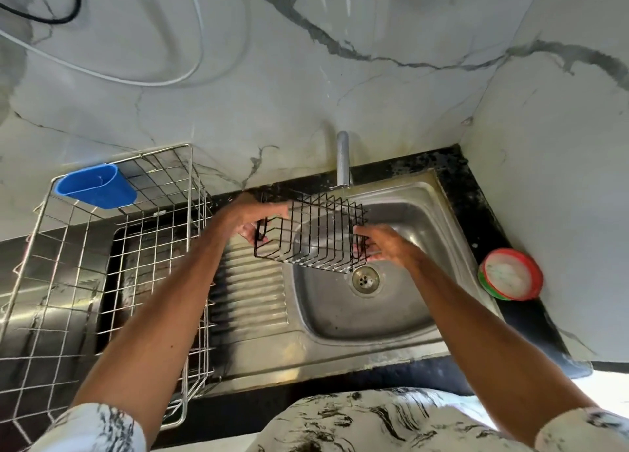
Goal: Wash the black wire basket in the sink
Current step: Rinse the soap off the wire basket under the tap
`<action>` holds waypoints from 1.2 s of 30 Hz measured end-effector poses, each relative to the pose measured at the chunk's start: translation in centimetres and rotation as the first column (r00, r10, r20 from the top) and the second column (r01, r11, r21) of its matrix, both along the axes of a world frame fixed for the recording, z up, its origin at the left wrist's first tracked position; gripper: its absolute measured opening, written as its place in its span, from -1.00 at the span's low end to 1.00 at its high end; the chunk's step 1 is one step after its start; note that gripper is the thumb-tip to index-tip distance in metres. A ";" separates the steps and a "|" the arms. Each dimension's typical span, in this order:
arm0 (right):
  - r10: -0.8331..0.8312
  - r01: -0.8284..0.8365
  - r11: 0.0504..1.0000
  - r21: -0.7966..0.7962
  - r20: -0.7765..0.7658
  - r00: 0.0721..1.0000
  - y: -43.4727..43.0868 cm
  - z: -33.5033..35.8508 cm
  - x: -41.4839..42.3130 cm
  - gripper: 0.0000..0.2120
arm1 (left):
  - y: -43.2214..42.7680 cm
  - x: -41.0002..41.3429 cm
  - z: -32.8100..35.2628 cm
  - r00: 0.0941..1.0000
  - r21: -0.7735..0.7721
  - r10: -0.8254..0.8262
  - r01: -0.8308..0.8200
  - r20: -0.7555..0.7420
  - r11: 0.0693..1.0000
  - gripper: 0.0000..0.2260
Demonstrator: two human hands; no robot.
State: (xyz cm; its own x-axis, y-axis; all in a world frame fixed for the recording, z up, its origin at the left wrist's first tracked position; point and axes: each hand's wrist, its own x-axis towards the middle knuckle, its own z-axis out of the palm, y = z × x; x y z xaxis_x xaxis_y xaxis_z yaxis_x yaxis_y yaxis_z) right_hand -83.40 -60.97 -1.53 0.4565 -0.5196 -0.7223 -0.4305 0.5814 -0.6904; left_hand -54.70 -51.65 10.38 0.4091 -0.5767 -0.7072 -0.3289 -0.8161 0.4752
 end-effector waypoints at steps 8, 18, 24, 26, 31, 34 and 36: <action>-0.016 0.009 0.995 -0.103 -0.074 0.997 0.8 0.4 -2.4 -0.12 | 2.7 -1.3 -3.0 0.995 -0.090 0.030 -0.039 -0.097 0.995 -0.32; -0.045 -0.026 0.957 -0.289 -0.237 0.970 0.6 2.0 -5.7 -0.15 | 1.7 -5.4 -3.1 0.954 -0.110 0.053 -0.089 -0.296 0.990 -0.39; -0.052 -0.018 0.942 -0.336 -0.198 0.979 -0.5 1.0 -7.4 -0.10 | 0.8 -6.7 -2.2 0.836 -0.012 0.329 -0.372 -0.440 0.928 -0.36; -0.050 -0.009 0.940 -0.342 -0.161 0.986 -0.7 0.7 -7.7 -0.14 | 0.7 -6.5 -2.4 0.796 0.072 0.374 -0.389 -0.477 0.919 -0.26; -0.073 0.006 0.910 -0.415 -0.146 0.987 -0.4 2.4 -7.3 -0.42 | 0.9 -6.9 -1.7 0.737 0.126 0.487 -0.490 -0.469 0.863 -0.16; -0.071 -0.009 0.908 -0.420 -0.174 0.982 -0.5 1.9 -7.5 -0.53 | 1.0 -7.0 -1.7 0.702 0.115 0.509 -0.528 -0.498 0.841 -0.05; -0.078 -0.010 0.917 -0.399 -0.204 0.976 -0.5 1.6 -7.4 -0.46 | 1.0 -6.9 -1.8 0.698 0.134 0.478 -0.488 -0.534 0.862 -0.03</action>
State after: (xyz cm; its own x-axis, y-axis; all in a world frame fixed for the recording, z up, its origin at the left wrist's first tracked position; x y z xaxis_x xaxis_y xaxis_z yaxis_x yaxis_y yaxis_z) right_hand -90.78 -61.51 0.12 0.2931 -0.7949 -0.5312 -0.5763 0.2964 -0.7616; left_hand -61.58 -50.63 8.58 0.1963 -0.4200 -0.8860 0.4181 -0.7815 0.4631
